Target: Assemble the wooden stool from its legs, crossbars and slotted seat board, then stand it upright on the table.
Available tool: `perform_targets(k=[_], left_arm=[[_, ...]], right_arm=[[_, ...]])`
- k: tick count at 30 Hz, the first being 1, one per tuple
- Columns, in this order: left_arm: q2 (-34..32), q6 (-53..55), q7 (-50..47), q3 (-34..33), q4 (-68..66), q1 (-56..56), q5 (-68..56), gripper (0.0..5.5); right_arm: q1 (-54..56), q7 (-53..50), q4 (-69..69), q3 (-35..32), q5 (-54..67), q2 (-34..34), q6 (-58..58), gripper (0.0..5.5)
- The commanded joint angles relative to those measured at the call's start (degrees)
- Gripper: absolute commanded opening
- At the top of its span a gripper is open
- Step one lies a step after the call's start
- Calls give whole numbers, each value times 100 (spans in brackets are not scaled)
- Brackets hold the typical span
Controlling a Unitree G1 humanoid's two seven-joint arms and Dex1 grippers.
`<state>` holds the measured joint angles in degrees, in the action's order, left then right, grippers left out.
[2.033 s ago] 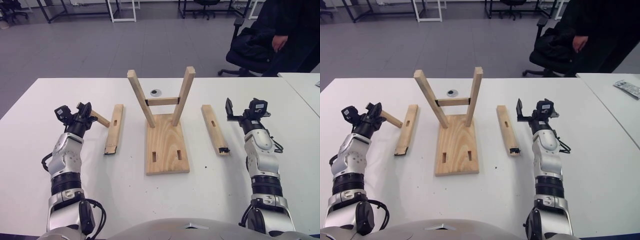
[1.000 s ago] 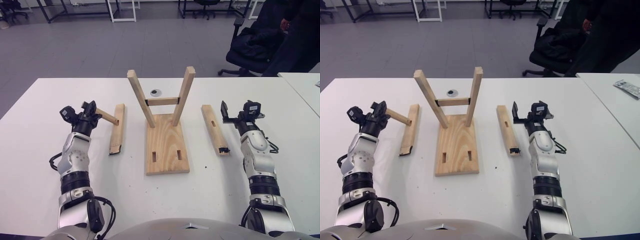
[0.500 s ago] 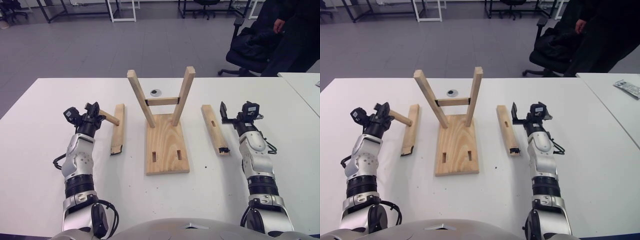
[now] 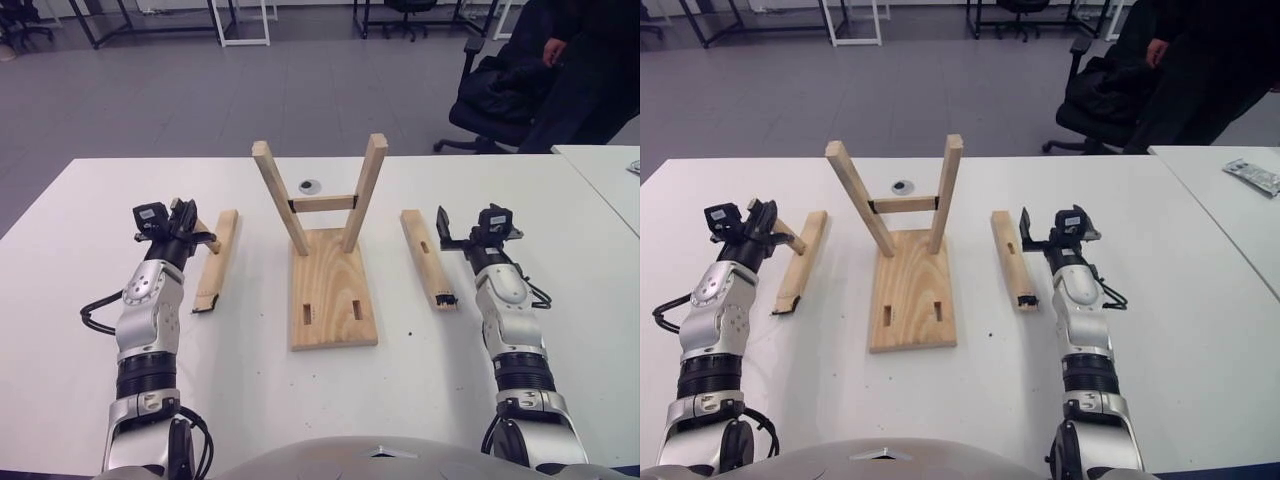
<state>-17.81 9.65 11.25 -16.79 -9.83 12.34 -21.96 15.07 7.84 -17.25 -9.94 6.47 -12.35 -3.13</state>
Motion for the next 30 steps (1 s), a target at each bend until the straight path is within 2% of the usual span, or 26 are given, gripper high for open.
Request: perform_targets(k=[1, 11, 12, 18, 23, 25, 30], left_arm=[[-71, 672, 158, 649, -516, -742, 598, 40], [-125, 530, 47, 307, -250, -237, 397, 40], [-134, 523, 84, 253, -115, -180, 320, 78], [-371, 959, 603, 354, 433, -262, 210, 169], [-997, 2285, 525, 628, 995, -718, 661, 258], [-1042, 2672, 536, 710, 1125, -883, 698, 281], [-935, 3121, 641, 779, 1361, -1005, 636, 383]], right_arm=[[199, 17, -161, -23, -49, -110, -68, 540], [519, 90, -327, 20, -70, -273, -125, 540], [518, 85, -343, 41, -75, -260, -146, 540], [508, 17, -376, 34, -58, -215, -219, 540], [358, -53, -268, 58, -58, -152, -209, 540], [264, -63, -245, 61, -56, -130, -210, 540], [223, -45, -233, 77, -53, -122, -166, 540]])
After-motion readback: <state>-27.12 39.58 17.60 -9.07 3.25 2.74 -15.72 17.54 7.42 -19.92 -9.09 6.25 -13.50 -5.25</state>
